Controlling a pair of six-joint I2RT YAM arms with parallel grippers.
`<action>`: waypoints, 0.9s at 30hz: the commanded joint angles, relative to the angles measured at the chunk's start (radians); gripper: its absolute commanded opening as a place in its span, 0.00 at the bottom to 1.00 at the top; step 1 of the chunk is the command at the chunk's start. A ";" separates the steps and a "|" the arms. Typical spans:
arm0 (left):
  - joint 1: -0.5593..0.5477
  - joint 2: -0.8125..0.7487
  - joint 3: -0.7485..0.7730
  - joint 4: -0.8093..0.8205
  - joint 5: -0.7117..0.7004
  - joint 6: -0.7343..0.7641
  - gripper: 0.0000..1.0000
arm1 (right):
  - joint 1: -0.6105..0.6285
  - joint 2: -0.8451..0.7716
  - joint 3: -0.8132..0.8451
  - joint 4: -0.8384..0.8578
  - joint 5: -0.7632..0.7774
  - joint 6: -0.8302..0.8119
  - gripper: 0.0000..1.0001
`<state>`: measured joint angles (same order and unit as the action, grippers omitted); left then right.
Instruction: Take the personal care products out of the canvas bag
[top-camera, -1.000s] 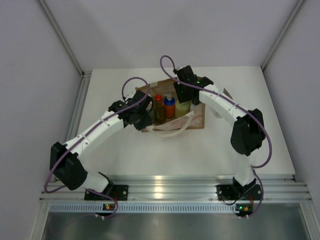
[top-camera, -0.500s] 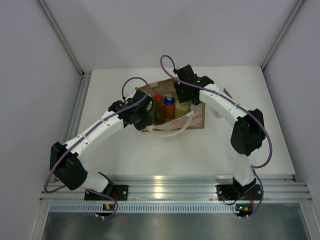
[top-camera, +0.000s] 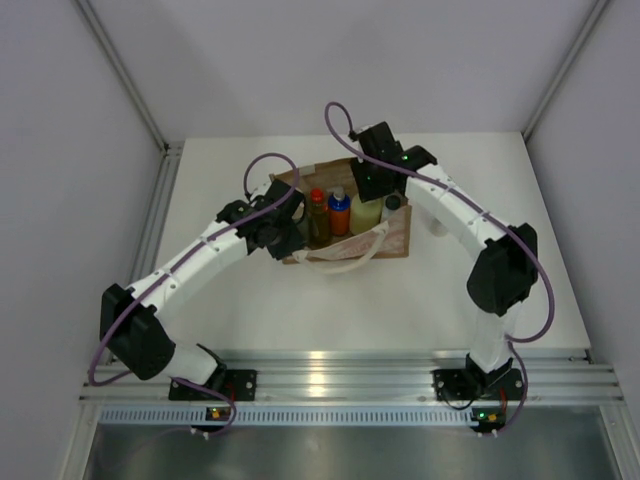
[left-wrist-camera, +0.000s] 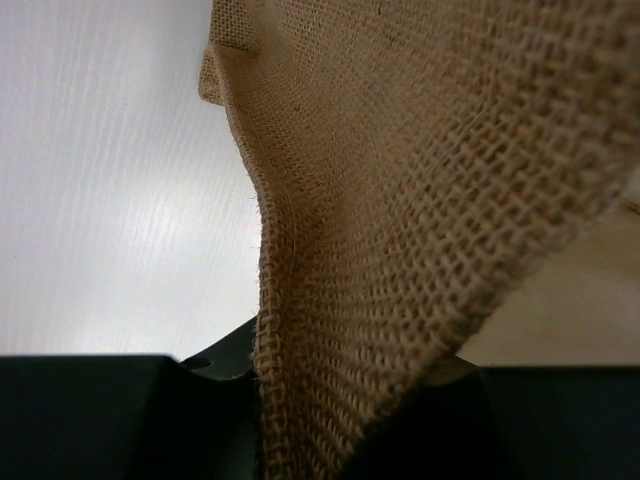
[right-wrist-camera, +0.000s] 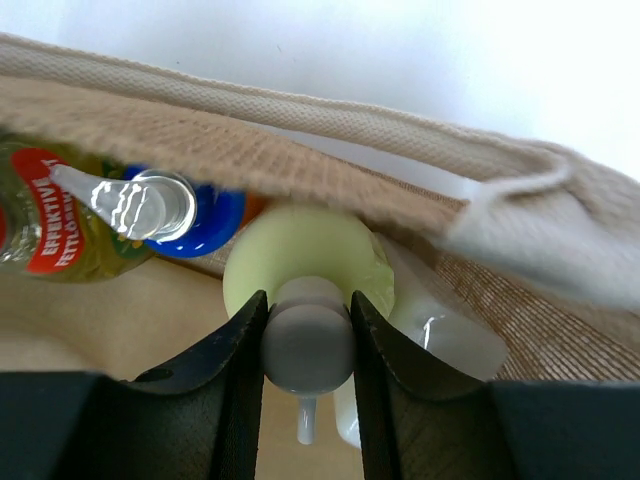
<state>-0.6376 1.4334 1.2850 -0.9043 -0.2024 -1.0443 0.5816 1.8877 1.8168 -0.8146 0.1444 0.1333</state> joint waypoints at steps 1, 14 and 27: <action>0.003 0.010 0.040 -0.027 -0.019 0.013 0.32 | -0.016 -0.139 0.102 0.028 0.027 -0.015 0.00; 0.003 0.025 0.051 -0.027 -0.019 0.015 0.31 | -0.016 -0.130 0.281 -0.112 0.023 -0.029 0.00; 0.003 0.035 0.057 -0.027 -0.020 0.012 0.31 | -0.011 -0.116 0.522 -0.300 0.056 -0.060 0.00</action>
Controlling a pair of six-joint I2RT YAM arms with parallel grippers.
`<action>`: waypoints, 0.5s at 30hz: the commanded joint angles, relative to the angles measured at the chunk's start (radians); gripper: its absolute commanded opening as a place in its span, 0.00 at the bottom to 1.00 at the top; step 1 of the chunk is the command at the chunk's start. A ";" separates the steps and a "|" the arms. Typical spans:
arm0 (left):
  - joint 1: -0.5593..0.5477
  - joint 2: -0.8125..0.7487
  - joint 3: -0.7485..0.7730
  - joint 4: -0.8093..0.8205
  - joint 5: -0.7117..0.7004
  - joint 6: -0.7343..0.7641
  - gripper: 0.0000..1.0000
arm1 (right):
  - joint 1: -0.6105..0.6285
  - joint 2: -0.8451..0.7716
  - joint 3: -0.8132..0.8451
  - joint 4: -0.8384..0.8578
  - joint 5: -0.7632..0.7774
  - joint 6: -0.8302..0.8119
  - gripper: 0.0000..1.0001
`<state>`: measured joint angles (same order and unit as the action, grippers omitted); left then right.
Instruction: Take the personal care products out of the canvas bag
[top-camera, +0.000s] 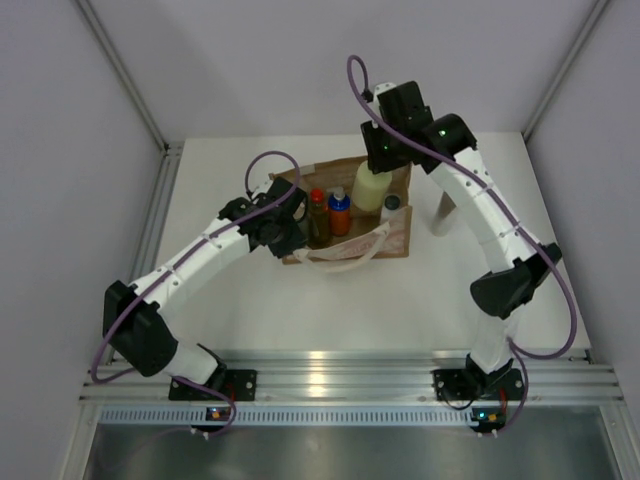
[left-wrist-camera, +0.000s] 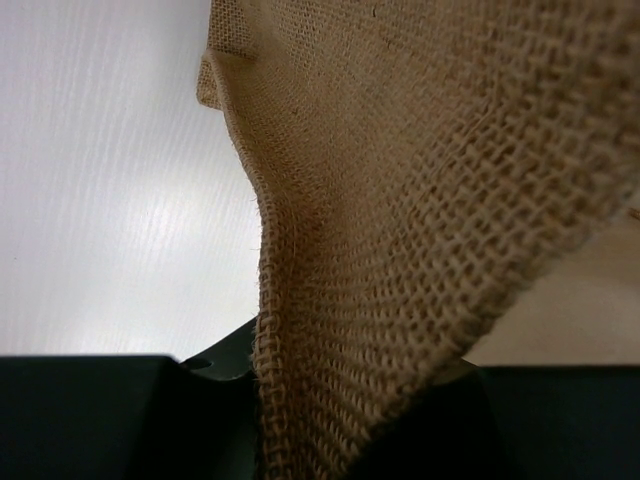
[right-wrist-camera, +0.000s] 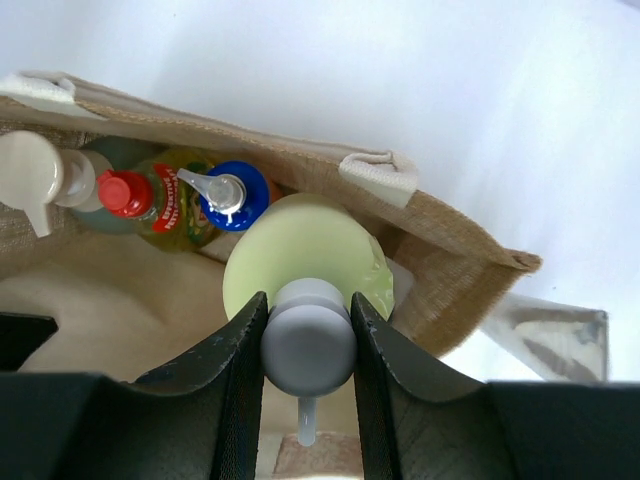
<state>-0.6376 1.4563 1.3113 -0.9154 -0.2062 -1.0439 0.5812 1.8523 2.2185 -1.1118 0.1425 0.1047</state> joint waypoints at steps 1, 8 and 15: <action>0.001 0.013 0.031 -0.016 -0.016 0.012 0.31 | -0.012 -0.093 0.122 -0.005 0.072 -0.033 0.00; 0.001 0.018 0.029 -0.016 -0.010 0.008 0.31 | -0.011 -0.159 0.173 -0.026 0.130 -0.031 0.00; 0.001 0.021 0.026 -0.016 -0.004 0.001 0.31 | -0.012 -0.238 0.176 -0.031 0.186 -0.023 0.00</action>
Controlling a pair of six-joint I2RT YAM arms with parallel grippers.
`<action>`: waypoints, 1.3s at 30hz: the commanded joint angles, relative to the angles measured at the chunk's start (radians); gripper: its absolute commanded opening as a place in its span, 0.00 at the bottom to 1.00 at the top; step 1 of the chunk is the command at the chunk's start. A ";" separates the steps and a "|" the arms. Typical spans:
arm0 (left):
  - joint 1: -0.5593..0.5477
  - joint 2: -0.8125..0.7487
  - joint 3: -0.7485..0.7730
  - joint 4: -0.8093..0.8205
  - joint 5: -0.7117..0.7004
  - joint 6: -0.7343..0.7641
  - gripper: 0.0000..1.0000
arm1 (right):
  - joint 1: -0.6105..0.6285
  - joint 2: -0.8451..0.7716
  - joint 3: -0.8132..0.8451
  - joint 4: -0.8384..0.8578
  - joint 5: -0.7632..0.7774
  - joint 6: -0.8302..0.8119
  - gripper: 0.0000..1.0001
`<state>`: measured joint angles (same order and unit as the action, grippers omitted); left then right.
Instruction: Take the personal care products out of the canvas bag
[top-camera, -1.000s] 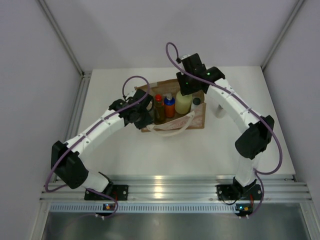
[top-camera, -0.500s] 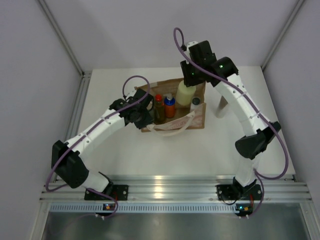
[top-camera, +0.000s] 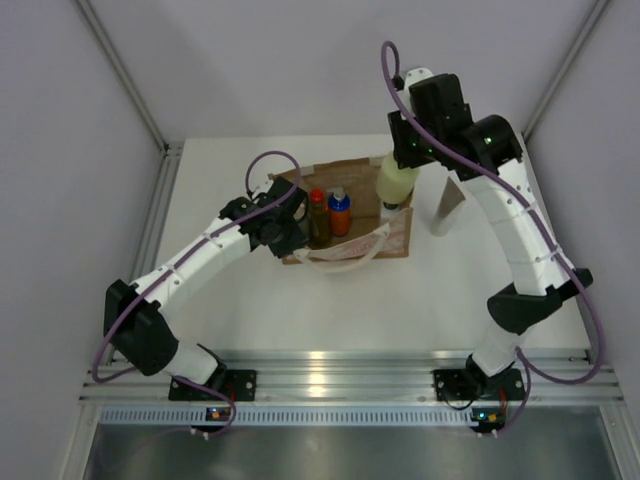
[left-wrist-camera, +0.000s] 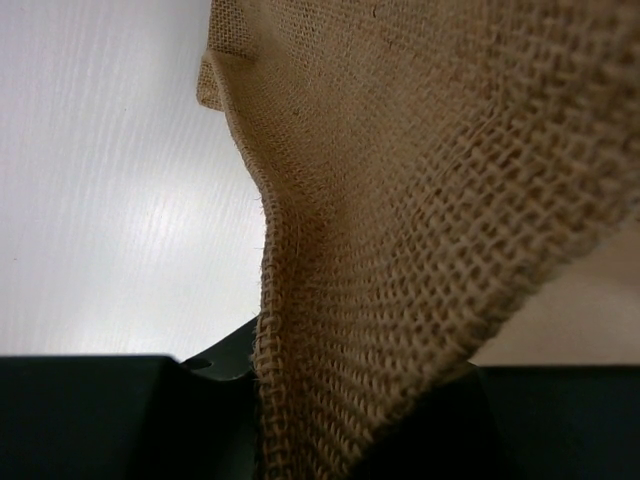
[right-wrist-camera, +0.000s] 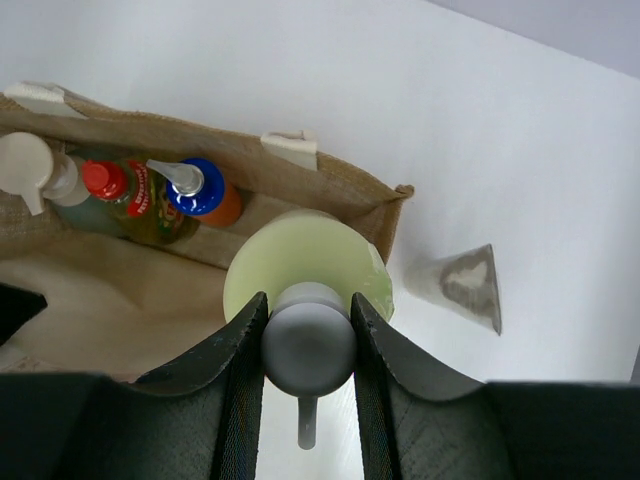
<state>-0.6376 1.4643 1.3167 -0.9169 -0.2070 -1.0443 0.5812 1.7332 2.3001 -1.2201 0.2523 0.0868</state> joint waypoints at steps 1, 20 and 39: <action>0.003 0.014 0.019 -0.014 -0.003 0.001 0.31 | -0.015 -0.133 0.094 0.077 0.087 -0.005 0.00; 0.003 0.007 -0.005 -0.014 0.015 -0.019 0.31 | -0.141 -0.323 -0.143 0.114 0.134 0.033 0.00; 0.003 -0.035 -0.030 -0.014 0.020 -0.016 0.31 | -0.305 -0.570 -0.985 0.668 -0.082 0.024 0.00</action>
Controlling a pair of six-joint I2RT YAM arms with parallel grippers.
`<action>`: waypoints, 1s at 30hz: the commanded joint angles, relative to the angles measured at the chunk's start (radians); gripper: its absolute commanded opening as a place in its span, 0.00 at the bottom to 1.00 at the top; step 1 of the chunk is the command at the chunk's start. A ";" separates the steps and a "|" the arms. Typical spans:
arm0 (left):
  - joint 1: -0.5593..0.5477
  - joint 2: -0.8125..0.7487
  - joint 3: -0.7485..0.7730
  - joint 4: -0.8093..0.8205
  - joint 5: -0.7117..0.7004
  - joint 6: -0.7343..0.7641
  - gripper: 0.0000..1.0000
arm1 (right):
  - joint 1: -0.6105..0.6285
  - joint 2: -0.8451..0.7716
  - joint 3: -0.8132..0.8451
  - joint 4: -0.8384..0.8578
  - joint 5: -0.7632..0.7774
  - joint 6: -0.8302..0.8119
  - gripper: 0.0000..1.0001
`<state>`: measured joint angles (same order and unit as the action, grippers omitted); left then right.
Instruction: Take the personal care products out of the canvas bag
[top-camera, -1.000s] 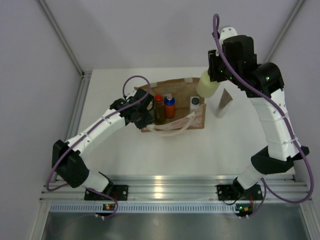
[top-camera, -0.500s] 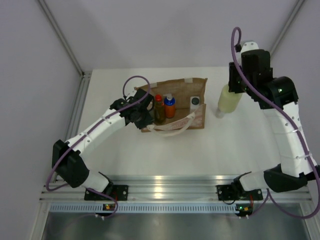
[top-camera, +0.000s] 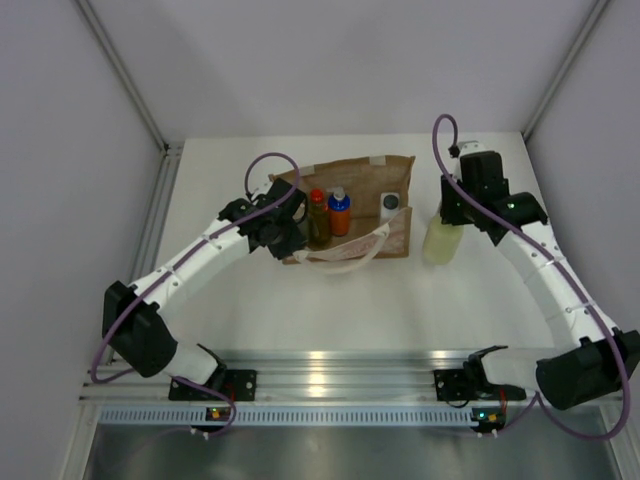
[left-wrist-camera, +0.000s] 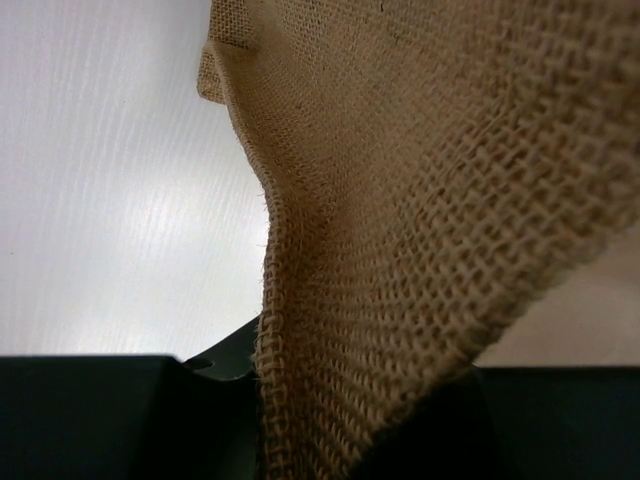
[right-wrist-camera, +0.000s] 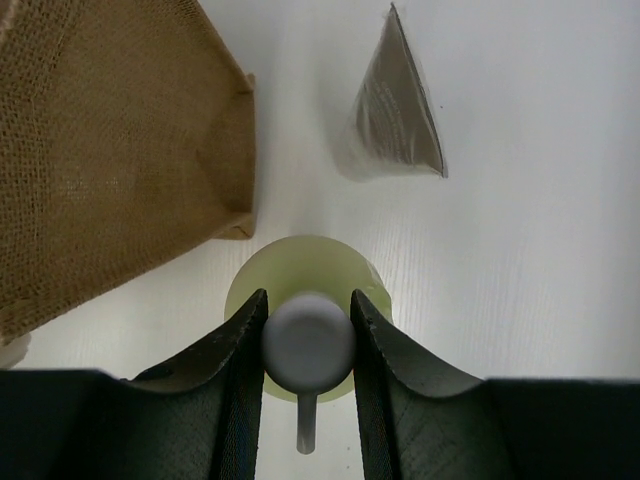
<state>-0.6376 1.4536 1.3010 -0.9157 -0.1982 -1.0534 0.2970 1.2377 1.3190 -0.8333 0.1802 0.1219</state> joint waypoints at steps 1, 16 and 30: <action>0.003 -0.024 -0.014 -0.015 0.013 -0.007 0.31 | -0.024 -0.076 -0.039 0.293 -0.016 -0.011 0.00; 0.001 -0.030 -0.009 -0.015 0.016 0.006 0.31 | -0.045 -0.119 -0.326 0.531 -0.090 -0.034 0.00; 0.003 -0.025 -0.008 -0.015 0.017 0.012 0.31 | -0.045 -0.228 -0.440 0.539 -0.104 -0.041 0.70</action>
<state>-0.6376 1.4502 1.3006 -0.9154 -0.1944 -1.0523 0.2649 1.0824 0.8623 -0.4236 0.0891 0.0776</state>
